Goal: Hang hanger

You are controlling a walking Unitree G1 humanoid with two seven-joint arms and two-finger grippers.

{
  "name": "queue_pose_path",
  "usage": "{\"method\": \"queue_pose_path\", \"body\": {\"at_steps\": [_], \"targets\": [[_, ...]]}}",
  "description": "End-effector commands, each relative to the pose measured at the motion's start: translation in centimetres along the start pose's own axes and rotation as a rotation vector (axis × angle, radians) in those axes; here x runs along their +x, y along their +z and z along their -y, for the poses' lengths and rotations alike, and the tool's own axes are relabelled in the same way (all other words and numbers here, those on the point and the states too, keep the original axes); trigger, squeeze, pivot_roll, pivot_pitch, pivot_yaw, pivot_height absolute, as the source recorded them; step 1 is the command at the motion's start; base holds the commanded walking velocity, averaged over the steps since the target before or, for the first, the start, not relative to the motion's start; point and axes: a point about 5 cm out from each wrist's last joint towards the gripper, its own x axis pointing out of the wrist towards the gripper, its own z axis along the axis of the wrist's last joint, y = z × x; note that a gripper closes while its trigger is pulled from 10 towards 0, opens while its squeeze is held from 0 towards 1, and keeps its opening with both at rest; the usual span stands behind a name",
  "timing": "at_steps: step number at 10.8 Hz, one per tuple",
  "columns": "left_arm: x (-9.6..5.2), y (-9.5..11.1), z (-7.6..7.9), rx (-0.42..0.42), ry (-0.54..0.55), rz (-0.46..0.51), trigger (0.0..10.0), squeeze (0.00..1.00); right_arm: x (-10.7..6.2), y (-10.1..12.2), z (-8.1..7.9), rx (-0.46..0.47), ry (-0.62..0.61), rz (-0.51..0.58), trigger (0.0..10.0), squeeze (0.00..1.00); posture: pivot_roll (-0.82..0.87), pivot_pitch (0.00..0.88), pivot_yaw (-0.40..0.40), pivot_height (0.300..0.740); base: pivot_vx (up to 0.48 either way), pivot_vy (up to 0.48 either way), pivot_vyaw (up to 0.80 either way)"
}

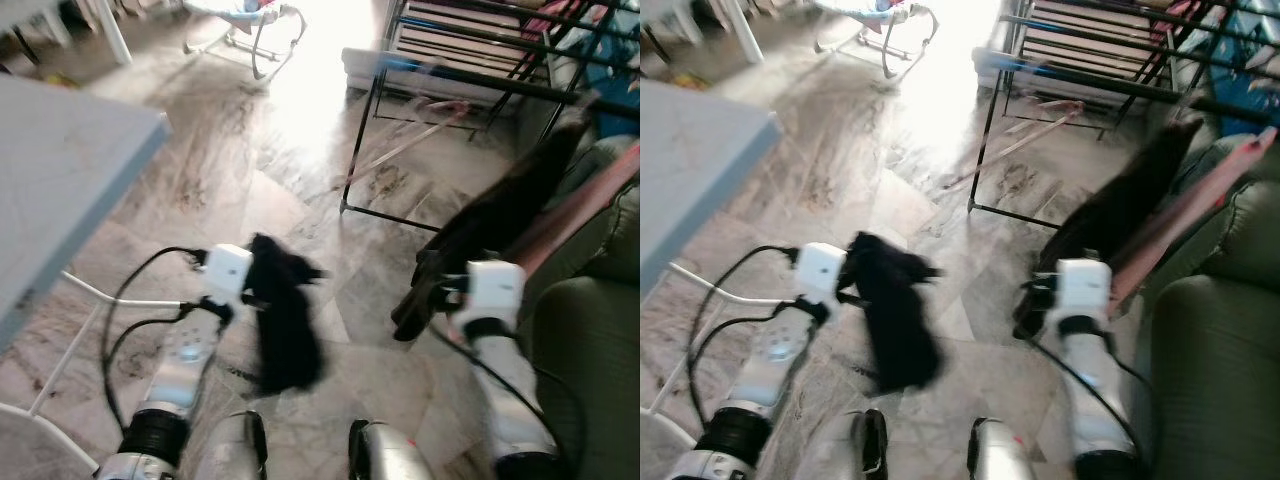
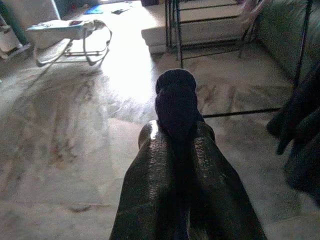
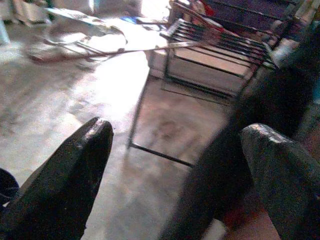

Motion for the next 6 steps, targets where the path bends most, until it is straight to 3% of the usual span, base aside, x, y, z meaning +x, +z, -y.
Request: {"method": "queue_pose_path", "body": {"at_steps": [1,3,6], "targets": [[0.2,0.5,0.2,0.009,-0.006,0.02,10.0,0.0,-0.1,-0.1,0.8,-0.008,-0.015,-0.007,10.0,0.0,-0.08,0.132,-0.083,0.74,0.0,0.409,0.0],[0.7,1.1,0.0,0.038,-0.033,0.044,10.0,0.0,-0.3,-0.1,1.1,0.012,-0.04,-0.003,10.0,0.0,-0.08,0.152,-0.054,0.74,0.0,0.0,0.0],[-0.7,0.0,-0.1,0.039,-0.049,0.024,10.0,0.0,-1.2,-0.7,1.4,0.03,-0.058,-0.038,10.0,0.0,-0.07,0.167,-0.079,0.74,0.0,0.0,0.0]]}}
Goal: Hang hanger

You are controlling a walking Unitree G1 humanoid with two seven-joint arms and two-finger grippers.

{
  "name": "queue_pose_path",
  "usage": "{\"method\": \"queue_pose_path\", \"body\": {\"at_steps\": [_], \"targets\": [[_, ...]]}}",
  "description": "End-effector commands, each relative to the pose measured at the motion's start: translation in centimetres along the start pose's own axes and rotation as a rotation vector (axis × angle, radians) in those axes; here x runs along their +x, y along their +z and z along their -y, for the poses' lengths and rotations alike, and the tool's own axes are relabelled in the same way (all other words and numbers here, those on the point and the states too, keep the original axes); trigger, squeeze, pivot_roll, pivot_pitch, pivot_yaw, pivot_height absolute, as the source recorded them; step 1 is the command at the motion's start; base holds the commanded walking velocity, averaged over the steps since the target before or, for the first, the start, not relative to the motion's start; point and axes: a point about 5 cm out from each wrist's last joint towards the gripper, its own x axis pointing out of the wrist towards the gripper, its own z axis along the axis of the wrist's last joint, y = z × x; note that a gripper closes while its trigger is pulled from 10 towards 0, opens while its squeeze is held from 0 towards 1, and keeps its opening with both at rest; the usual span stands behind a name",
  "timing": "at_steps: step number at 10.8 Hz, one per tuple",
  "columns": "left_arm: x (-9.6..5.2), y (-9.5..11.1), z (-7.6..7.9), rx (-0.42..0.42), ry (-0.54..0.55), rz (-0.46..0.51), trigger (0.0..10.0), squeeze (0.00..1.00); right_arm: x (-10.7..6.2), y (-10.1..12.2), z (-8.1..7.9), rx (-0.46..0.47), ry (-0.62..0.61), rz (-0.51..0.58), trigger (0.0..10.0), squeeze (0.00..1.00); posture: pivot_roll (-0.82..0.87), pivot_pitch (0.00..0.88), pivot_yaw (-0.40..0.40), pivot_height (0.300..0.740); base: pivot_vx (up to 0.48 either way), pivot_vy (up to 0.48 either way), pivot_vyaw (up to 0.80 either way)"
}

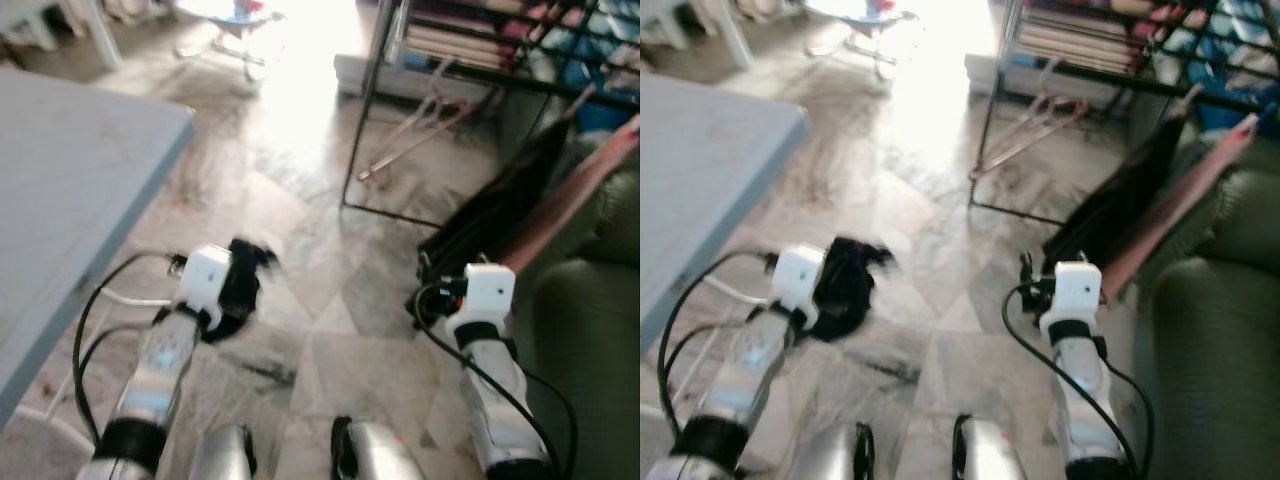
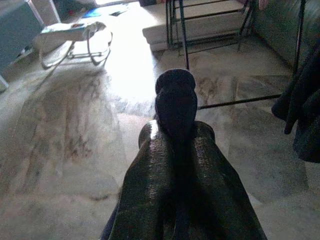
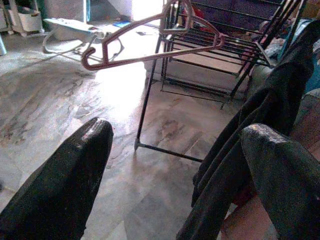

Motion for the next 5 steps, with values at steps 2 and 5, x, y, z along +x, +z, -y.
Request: {"method": "queue_pose_path", "body": {"at_steps": [2,5], "targets": [[-0.2,0.5,0.0,-0.042,0.025,0.045,10.0,0.0,0.0,0.1,0.7,-0.007,-0.019,-0.003,10.0,0.0,-0.07,0.157,-0.077,0.74,0.12,0.0,0.0],[-0.1,0.8,-0.9,0.014,-0.003,0.039,10.0,0.0,0.2,0.4,0.8,0.012,-0.021,-0.002,10.0,0.0,-0.06,0.182,-0.069,0.74,0.35,0.124,-0.27]]}}
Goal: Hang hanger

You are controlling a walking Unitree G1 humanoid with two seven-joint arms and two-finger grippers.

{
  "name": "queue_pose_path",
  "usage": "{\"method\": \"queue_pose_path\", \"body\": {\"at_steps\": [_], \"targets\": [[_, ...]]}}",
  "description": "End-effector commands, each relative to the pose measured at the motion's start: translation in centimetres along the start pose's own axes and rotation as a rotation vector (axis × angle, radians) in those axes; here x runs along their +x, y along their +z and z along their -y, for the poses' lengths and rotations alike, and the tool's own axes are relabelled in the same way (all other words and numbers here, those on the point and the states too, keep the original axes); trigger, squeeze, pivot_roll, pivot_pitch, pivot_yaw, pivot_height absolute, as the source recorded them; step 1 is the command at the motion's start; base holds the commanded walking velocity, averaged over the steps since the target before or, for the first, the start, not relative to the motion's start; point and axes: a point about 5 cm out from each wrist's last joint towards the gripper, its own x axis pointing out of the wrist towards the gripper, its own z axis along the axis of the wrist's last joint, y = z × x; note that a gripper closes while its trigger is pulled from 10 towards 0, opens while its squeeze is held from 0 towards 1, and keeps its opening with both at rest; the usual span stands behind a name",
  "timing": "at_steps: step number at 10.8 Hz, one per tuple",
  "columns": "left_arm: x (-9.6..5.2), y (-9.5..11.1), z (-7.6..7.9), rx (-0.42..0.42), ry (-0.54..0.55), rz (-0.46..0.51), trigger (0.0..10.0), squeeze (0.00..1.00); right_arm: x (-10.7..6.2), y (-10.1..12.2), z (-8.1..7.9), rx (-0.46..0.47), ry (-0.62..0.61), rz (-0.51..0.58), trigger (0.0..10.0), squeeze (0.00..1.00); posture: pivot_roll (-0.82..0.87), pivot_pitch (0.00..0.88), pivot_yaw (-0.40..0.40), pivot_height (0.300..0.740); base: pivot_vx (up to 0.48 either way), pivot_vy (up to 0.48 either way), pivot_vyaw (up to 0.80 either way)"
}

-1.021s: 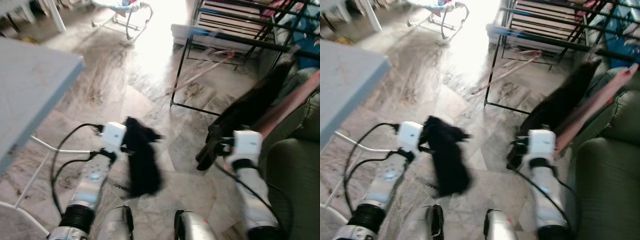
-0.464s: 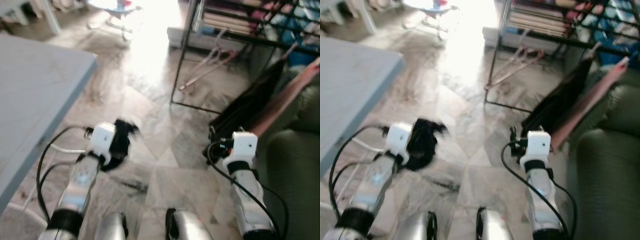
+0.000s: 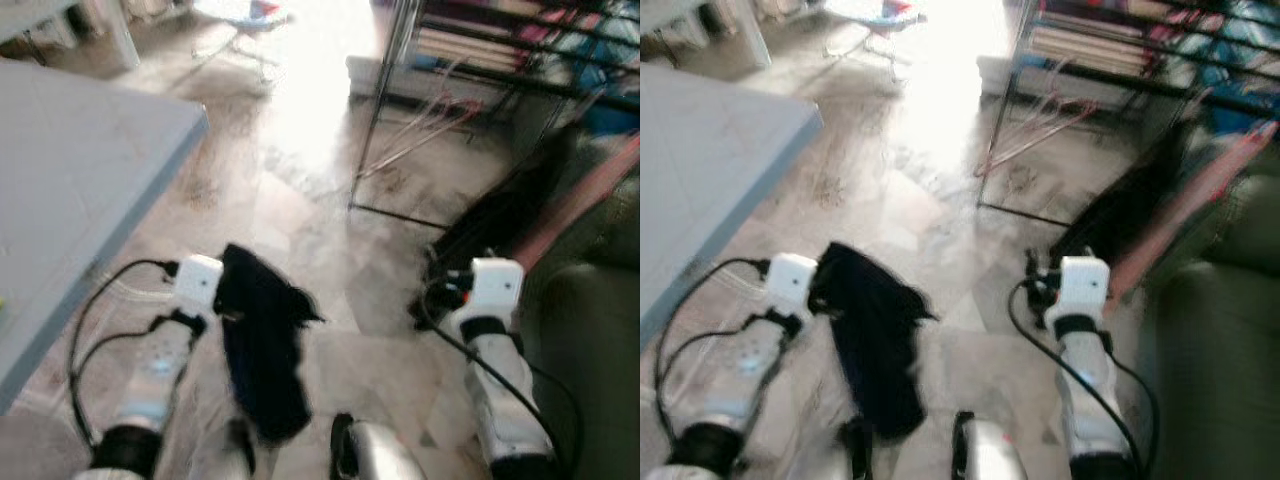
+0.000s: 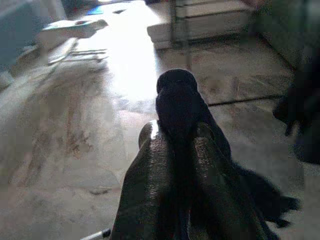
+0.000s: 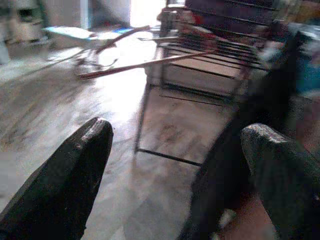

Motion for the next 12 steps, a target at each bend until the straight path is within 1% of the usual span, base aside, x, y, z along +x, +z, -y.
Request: {"method": "queue_pose_path", "body": {"at_steps": [1,3,4,6,8,9,10,11,12], "targets": [[0.5,1.3,0.5,0.016,-0.029,0.049,10.0,0.0,-0.5,-0.5,0.9,0.0,-0.029,-0.029,10.0,0.0,-0.06,0.185,-0.069,0.74,0.307,0.368,-0.8],[0.4,1.6,0.7,0.003,-0.037,0.07,10.0,0.0,-0.6,-0.2,-0.1,0.011,0.002,-0.019,10.0,0.0,-0.05,0.203,-0.074,0.74,0.321,0.356,0.0],[0.4,1.8,0.8,-0.005,-0.033,0.074,10.0,0.0,-0.8,-0.2,-0.3,0.007,0.013,-0.021,10.0,0.0,-0.04,0.212,-0.076,0.74,0.33,0.349,0.0],[0.3,2.0,0.6,-0.03,-0.023,0.076,10.0,0.0,-1.0,-0.5,0.1,0.002,0.007,-0.034,10.0,0.0,-0.05,0.214,-0.074,0.74,0.317,0.36,0.0],[0.5,2.1,0.7,-0.034,-0.026,0.074,10.0,0.0,-0.9,-0.2,0.2,-0.001,0.003,-0.029,10.0,0.0,-0.05,0.209,-0.072,0.74,0.307,0.369,0.0],[0.6,2.2,0.8,-0.033,-0.035,0.076,10.0,0.0,-0.7,-0.2,0.4,0.017,-0.007,-0.033,10.0,0.0,-0.05,0.205,-0.07,0.74,0.296,0.379,0.0],[0.6,2.4,1.0,-0.024,-0.052,0.084,10.0,0.0,-0.3,0.0,0.9,0.007,-0.023,-0.026,10.0,0.0,-0.04,0.198,-0.066,0.74,0.289,0.386,0.0],[0.6,2.6,1.0,-0.023,-0.058,0.093,10.0,0.0,-0.2,0.0,0.9,0.006,-0.024,-0.025,10.0,0.0,-0.04,0.199,-0.067,0.74,0.289,0.382,0.0],[0.6,2.8,1.1,-0.018,-0.095,0.11,10.0,0.0,0.0,0.2,0.7,0.005,-0.018,-0.02,10.0,0.0,-0.04,0.203,-0.068,0.74,0.45,0.0,0.0]]}}
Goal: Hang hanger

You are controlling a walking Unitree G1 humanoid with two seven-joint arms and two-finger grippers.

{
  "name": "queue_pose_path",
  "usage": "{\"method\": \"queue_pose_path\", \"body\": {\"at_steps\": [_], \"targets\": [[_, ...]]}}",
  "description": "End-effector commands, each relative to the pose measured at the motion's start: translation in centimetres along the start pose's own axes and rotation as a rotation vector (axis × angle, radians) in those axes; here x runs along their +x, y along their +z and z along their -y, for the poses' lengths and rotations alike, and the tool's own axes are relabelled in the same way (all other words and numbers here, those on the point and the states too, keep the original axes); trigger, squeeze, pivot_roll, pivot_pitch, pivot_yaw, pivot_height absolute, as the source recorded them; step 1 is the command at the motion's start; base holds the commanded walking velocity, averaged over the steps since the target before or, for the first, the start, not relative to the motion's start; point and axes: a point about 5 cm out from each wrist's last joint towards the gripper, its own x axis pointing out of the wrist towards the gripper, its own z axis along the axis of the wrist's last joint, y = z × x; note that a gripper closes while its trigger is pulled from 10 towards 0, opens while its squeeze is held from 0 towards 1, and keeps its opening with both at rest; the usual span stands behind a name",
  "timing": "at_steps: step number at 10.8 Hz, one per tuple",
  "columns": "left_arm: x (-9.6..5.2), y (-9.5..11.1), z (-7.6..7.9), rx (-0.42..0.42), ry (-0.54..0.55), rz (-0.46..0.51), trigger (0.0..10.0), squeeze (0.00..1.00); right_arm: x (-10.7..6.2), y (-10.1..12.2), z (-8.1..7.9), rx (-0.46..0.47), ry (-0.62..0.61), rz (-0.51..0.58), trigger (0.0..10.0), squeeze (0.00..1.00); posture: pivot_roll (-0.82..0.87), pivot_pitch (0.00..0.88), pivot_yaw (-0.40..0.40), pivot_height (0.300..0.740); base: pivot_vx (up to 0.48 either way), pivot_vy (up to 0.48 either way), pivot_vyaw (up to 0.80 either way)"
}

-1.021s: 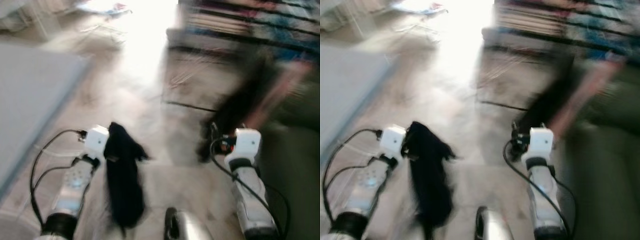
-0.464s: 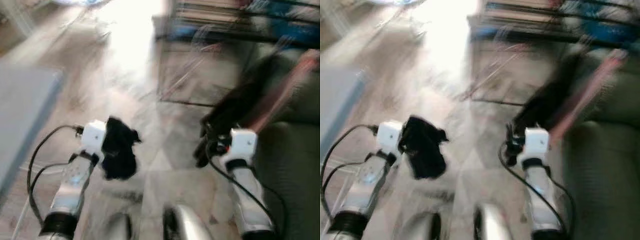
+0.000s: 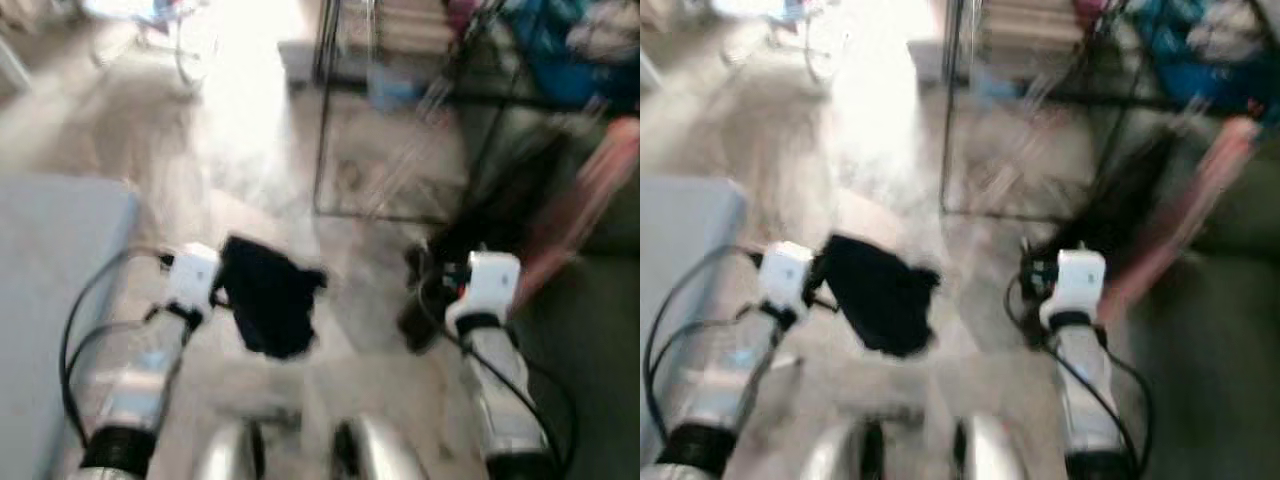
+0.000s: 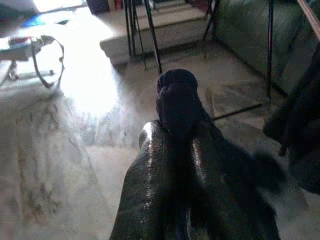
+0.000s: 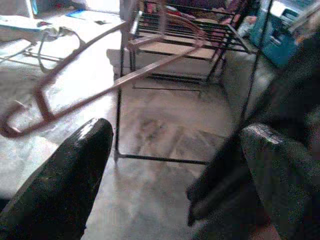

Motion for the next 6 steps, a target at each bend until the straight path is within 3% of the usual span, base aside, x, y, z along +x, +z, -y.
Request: {"method": "queue_pose_path", "body": {"at_steps": [1,4,6], "targets": [[0.14,0.46,0.88,-0.001,-0.038,0.028,10.0,0.0,-0.4,-0.38,0.82,-0.012,-0.024,-0.022,10.0,0.0,-0.04,0.208,-0.067,0.74,0.48,0.0,0.0],[0.06,0.49,1.6,-0.007,-0.061,0.034,10.0,0.0,-0.6,-0.44,0.85,-0.015,-0.032,-0.023,10.0,0.0,-0.04,0.218,-0.067,0.74,0.48,0.0,0.0],[0.05,0.55,1.81,-0.016,-0.057,0.039,10.0,0.0,-0.35,0.16,0.98,-0.064,-0.048,0.015,10.0,0.0,-0.04,0.219,-0.069,0.74,0.15,0.0,0.0]]}}
